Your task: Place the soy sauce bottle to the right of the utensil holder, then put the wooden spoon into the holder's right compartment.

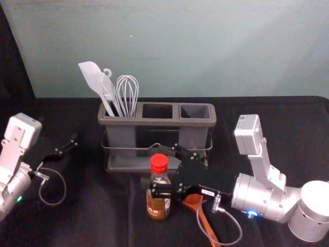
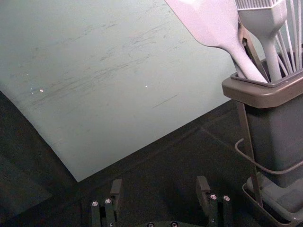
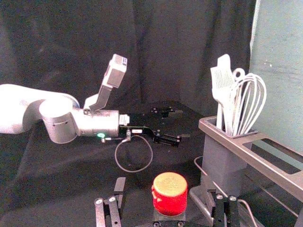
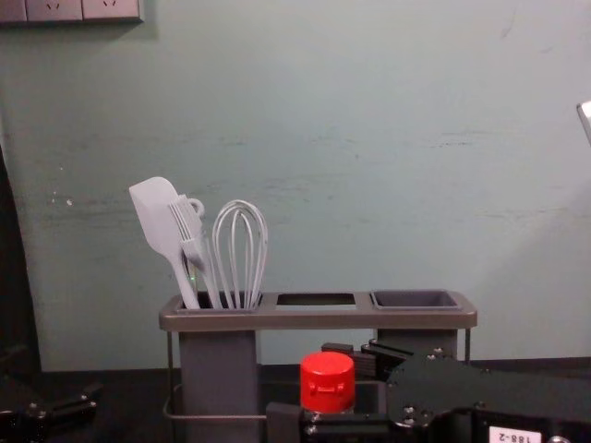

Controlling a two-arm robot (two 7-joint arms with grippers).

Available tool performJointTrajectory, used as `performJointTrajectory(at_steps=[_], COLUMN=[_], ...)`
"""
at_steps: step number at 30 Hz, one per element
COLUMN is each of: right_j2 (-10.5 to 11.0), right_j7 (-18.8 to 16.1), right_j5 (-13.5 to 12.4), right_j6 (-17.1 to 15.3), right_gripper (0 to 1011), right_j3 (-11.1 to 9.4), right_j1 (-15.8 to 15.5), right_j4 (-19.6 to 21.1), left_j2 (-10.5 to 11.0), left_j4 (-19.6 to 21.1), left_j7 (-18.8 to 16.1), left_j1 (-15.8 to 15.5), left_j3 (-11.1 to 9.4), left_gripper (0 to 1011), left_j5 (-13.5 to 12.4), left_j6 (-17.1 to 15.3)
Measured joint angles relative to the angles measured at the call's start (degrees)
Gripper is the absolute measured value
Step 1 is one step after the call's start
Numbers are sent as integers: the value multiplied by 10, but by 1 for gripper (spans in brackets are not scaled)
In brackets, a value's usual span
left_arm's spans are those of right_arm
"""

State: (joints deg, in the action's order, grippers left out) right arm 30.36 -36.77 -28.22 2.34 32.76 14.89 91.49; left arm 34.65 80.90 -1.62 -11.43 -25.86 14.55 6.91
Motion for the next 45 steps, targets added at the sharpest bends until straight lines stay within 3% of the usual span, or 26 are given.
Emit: performJointTrajectory(at_steps=[8,27,39,45], right_j2=[1,2,7,34], right_j7=[0,-1,-1,21], right_j5=[-2,-3,-3,-5], right_j6=[-1,-1,-1,-3], right_gripper=[971,395,393,393], right_j3=[-1,-1,-5,-28], right_j1=[-1,-1,-5,-37], right_j4=[1,3,13,67], left_j2=[0,0,0,0], left_j4=[0,0,0,0], left_j7=[0,0,0,0], left_j1=[0,0,0,0], left_j3=[0,0,0,0], left_gripper=[1011,1011,1012,1011], left_j5=[0,0,0,0], left_j6=[0,0,0,0])
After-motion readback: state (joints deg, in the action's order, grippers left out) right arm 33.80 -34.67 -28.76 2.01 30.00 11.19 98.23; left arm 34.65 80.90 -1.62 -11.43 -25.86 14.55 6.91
